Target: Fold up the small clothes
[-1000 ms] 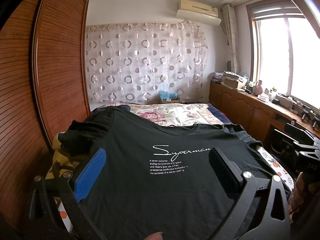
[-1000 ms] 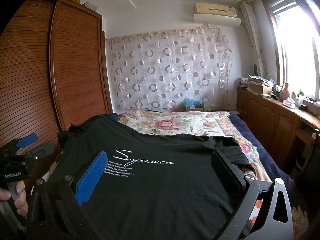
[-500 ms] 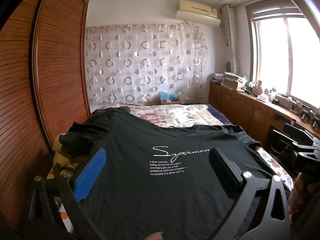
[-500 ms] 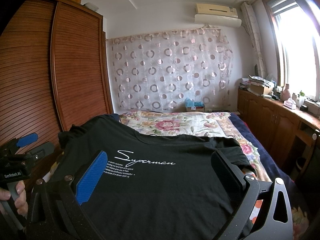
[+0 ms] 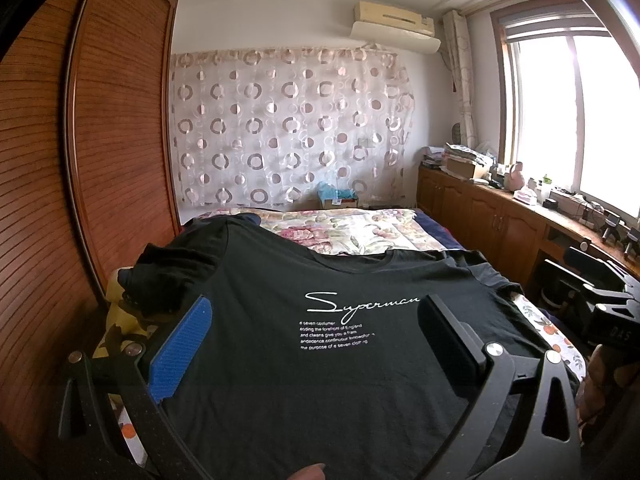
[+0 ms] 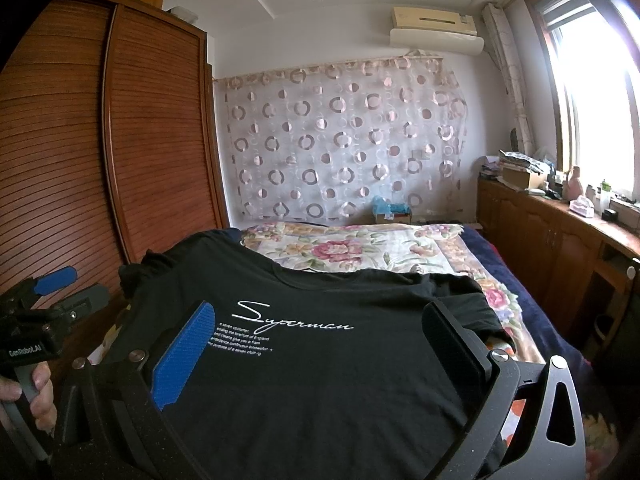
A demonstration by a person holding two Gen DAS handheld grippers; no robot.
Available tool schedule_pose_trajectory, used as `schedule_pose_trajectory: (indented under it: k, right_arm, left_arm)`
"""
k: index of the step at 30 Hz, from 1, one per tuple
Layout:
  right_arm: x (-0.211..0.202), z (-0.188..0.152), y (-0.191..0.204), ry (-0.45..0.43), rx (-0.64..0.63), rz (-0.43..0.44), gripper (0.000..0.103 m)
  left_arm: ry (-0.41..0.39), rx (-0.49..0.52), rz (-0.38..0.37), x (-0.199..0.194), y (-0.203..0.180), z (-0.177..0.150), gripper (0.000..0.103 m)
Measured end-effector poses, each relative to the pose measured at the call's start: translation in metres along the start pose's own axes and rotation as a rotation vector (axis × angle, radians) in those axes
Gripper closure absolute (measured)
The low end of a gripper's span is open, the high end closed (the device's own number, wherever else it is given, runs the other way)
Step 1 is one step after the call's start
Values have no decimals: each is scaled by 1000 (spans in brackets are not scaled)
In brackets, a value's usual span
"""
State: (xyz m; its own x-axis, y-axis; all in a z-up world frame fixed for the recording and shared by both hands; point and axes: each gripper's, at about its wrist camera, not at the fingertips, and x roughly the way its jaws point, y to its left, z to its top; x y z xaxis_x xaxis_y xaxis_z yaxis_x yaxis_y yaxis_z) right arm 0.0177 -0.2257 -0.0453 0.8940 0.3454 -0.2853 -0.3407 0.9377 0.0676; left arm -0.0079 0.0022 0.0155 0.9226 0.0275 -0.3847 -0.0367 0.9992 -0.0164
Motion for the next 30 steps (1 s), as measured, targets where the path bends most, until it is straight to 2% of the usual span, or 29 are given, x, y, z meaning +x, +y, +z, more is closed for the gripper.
schedule_pose_trajectory:
  k: [8,14,20,23,30]
  right_arm:
    - [14,0,0,12,-26,30,0]
    - [34,5,3,15,-56,50,0]
    - [57,1,7,23,-71,84,0]
    - [74,-2,9,48,-95,71,0]
    - [103,-4,14,81,-120,121,0]
  left_arm:
    - [45,-46,22,1,20,10,0]
    - [70,-64,70,22,45,-6,0]
    - [88,-63,80,35,66,-10,0]
    - [107,-51,80,44,81,-17,0]
    - [157,-49,74,68,122,-22,2]
